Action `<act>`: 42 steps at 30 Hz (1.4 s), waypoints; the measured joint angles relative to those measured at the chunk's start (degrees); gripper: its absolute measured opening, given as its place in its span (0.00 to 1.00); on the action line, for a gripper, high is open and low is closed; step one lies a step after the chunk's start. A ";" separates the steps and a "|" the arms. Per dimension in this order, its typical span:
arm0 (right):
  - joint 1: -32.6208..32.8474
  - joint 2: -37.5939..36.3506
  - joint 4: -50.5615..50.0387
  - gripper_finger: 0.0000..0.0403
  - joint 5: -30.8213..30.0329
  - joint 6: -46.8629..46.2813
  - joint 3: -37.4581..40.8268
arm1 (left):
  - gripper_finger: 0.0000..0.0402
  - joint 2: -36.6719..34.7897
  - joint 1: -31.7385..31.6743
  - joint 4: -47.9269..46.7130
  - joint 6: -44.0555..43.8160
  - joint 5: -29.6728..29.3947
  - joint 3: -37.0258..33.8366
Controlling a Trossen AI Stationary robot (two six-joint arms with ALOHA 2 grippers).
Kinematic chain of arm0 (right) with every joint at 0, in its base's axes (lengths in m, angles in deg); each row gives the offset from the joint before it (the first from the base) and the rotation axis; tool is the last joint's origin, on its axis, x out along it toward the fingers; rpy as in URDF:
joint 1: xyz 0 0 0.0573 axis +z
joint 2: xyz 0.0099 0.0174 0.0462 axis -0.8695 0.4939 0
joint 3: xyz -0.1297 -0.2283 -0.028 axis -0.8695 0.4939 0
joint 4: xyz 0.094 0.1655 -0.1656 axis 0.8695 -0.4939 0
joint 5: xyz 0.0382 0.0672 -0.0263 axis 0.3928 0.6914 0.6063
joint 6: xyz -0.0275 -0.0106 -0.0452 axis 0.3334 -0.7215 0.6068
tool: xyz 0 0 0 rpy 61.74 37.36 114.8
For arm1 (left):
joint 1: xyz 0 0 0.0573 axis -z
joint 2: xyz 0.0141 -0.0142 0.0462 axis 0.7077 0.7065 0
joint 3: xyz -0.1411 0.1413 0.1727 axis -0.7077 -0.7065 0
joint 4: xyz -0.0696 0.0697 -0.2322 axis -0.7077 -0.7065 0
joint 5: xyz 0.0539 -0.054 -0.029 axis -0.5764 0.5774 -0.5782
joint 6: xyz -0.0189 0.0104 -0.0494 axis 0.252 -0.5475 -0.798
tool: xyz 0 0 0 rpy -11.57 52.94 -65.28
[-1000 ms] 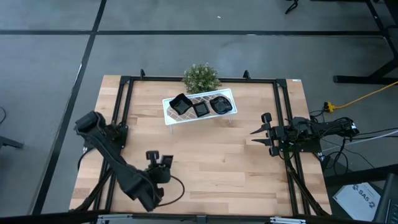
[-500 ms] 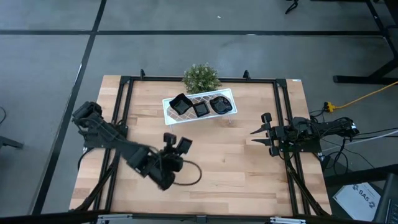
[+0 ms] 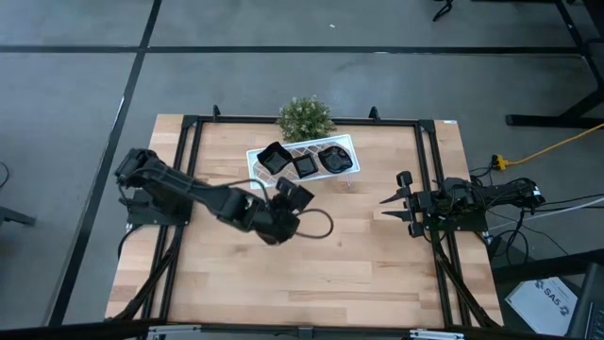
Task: Pick & Place Mini shaped plates
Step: Stack the square plate on top of the square plate on the shelf
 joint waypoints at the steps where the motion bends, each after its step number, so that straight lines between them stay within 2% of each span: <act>1: 0.00 -0.01 0.01 0.32 0.00 0.00 0.00 | 0.00 0.00 -0.79 0.71 2.45 0.27 0.00; 8: 0.00 0.00 0.02 0.32 0.00 0.00 -0.01 | 0.00 0.00 -6.70 1.56 19.08 1.23 0.02; 11: 0.00 0.00 0.00 0.32 0.00 0.00 0.00 | 0.00 0.02 -9.68 2.63 21.24 1.31 0.00; 14: 0.00 0.00 0.02 0.32 0.00 0.00 0.00 | 0.00 0.02 -12.87 5.95 16.12 2.38 0.02; 21: 0.00 0.00 0.00 0.32 0.00 0.00 -0.01 | 0.00 0.04 -18.22 14.32 0.44 11.02 0.04; 25: 0.00 -0.02 -0.01 0.32 0.00 0.00 0.00 | 0.00 0.02 -18.94 13.38 -13.31 11.40 0.04; 28: 0.00 -0.02 0.01 0.32 0.00 0.00 0.00 | 0.00 0.04 -18.94 11.65 -19.39 11.70 0.04; 33: 0.00 0.00 0.00 0.32 0.00 0.00 -0.01 | 0.01 0.03 -18.90 8.35 -25.76 11.71 0.04; 42: 0.00 0.00 0.02 0.32 0.00 0.00 -0.01 | 0.01 0.04 -18.90 3.60 -29.14 11.37 0.04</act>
